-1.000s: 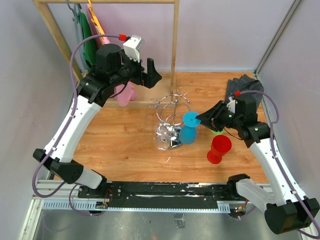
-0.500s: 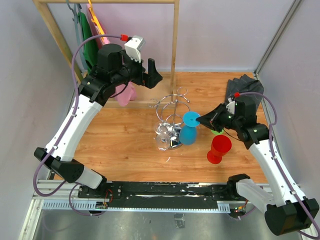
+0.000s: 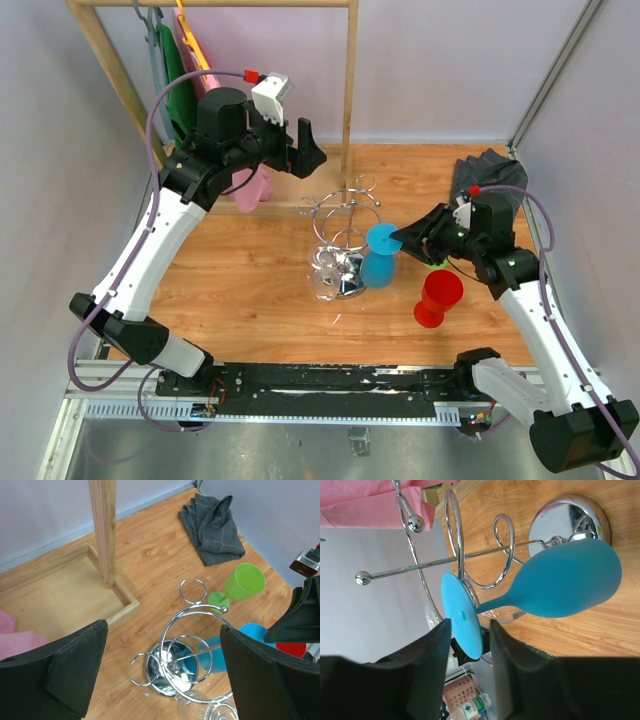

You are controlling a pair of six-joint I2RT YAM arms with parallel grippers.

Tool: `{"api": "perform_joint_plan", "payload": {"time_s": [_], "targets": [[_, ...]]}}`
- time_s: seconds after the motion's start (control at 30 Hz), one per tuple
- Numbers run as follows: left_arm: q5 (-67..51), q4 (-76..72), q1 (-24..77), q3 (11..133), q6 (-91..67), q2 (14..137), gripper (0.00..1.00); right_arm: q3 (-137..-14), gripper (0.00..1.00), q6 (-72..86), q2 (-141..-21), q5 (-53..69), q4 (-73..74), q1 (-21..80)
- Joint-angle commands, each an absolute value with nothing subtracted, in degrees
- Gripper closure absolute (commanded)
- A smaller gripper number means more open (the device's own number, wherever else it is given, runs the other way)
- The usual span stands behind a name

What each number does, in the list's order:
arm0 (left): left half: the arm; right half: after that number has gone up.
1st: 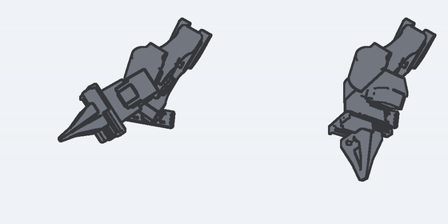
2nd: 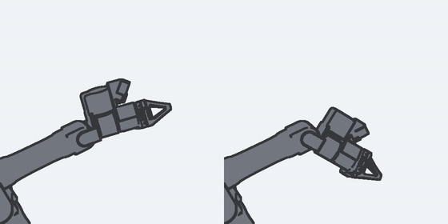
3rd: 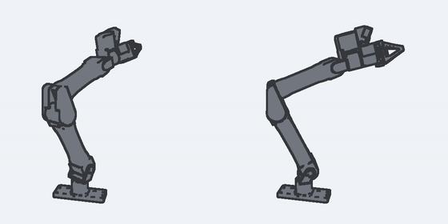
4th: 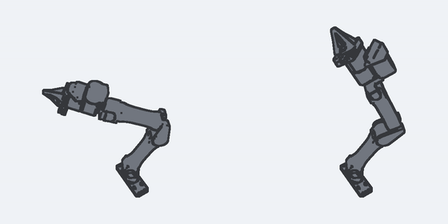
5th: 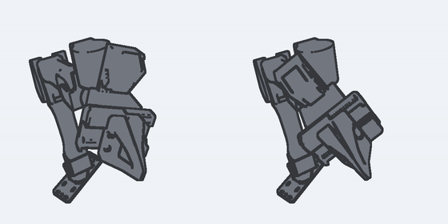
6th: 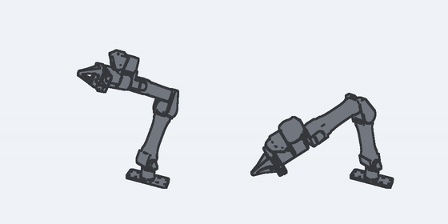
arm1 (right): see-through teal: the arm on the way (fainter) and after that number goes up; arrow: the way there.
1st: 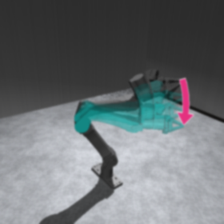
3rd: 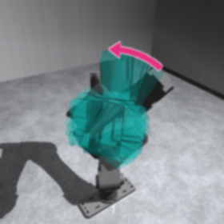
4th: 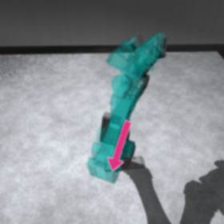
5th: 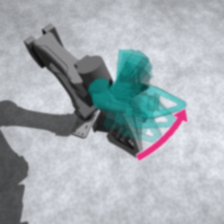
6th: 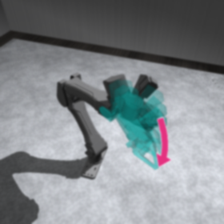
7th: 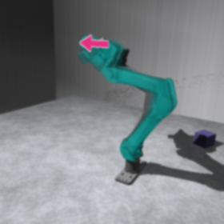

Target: Take the wine glass off the wine glass rack

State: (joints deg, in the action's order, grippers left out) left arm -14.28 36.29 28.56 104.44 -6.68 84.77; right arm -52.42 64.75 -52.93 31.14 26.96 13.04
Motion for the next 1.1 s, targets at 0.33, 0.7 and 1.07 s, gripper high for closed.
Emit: {"api": "perform_joint_plan", "payload": {"time_s": [0.33,0.7,1.07], "targets": [[-16.34,36.24,27.90,104.10,-6.42,85.33,0.01,-51.69,0.60,65.32,-50.08,32.26,27.02,13.80],[-16.96,36.21,27.92,104.06,-6.52,85.69,0.01,-50.81,0.86,65.66,-48.69,32.05,27.78,13.80],[-17.15,36.23,27.92,103.23,-6.48,85.69,0.01,-50.51,0.99,66.93,-47.98,31.97,26.90,13.80]]}}
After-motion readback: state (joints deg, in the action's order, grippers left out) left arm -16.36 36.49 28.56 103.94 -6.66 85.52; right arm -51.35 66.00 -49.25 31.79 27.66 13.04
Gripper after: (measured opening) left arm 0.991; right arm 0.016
